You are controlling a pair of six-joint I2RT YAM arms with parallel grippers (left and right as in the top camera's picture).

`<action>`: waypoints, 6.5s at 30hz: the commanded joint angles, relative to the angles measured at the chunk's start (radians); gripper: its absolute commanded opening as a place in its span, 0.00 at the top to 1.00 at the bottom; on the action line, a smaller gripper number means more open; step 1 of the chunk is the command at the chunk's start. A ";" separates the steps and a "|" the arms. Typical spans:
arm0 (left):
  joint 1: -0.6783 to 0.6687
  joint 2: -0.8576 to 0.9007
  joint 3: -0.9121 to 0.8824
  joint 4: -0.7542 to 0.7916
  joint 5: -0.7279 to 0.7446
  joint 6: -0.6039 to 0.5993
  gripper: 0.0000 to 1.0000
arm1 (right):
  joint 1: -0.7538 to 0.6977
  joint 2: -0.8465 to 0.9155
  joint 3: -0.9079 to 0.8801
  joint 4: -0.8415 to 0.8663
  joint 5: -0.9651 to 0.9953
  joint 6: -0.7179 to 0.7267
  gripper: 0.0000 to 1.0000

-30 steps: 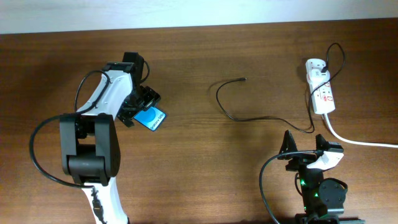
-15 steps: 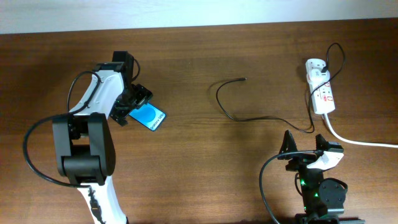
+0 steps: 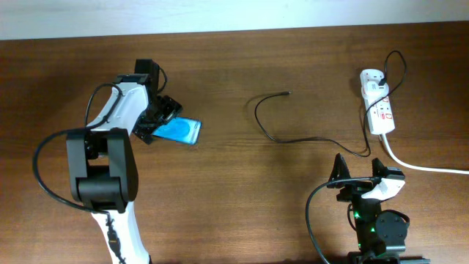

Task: Plug charger to phone and switch on socket
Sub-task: 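Lift the phone with the left gripper and rotate it, then raise the phone upright in the left gripper, bottom edge toward the right, then move the right gripper toward the phone held by the left gripper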

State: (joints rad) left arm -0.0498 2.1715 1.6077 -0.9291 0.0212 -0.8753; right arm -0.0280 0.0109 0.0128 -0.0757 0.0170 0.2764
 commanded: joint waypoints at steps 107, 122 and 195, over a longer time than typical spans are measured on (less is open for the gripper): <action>-0.028 -0.136 -0.034 -0.060 0.232 0.068 0.43 | 0.008 -0.007 -0.007 -0.004 -0.005 -0.011 0.01; -0.018 -0.136 -0.034 -0.082 0.478 0.167 0.43 | 0.008 -0.007 -0.007 -0.004 -0.005 -0.011 0.01; 0.106 -0.136 -0.033 -0.078 1.322 0.242 0.44 | 0.808 1.638 1.099 0.222 0.110 0.223 0.04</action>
State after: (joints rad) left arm 0.0521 2.0716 1.5742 -1.0069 1.2949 -0.6361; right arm 0.7761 1.6035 1.0641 0.1432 0.1436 0.4908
